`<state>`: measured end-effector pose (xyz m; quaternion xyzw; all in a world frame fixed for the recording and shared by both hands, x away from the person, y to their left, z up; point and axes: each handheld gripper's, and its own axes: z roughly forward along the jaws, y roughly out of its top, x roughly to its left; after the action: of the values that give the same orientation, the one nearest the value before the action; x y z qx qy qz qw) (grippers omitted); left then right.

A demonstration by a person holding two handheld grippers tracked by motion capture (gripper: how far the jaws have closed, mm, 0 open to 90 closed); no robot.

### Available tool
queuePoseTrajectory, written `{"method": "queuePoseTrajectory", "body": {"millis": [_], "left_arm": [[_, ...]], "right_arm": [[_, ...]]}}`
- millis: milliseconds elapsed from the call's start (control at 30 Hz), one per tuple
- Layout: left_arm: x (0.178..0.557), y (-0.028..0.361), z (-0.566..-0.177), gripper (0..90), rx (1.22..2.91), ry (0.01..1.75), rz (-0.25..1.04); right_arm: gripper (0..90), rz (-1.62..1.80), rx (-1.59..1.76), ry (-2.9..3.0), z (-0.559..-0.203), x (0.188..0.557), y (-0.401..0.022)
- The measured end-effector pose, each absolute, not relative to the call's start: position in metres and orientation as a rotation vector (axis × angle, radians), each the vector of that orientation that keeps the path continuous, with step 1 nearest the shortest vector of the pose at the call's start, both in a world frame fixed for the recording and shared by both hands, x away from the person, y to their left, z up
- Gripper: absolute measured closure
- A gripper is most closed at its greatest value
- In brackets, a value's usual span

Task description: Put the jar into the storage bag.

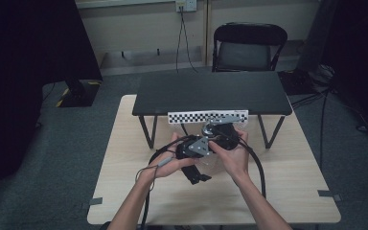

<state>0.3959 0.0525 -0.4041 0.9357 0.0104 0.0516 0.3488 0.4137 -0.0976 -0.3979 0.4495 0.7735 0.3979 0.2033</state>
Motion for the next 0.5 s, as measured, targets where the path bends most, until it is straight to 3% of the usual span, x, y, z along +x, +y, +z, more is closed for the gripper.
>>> {"method": "queuePoseTrajectory", "body": {"millis": [500], "left_arm": [[0.3960, 0.0521, -0.4038, 0.4, 2.423, 0.046, 0.130]], "right_arm": [[37.2, 1.098, 1.177, 2.166, -0.3941, 0.4089, -0.0944]]}}
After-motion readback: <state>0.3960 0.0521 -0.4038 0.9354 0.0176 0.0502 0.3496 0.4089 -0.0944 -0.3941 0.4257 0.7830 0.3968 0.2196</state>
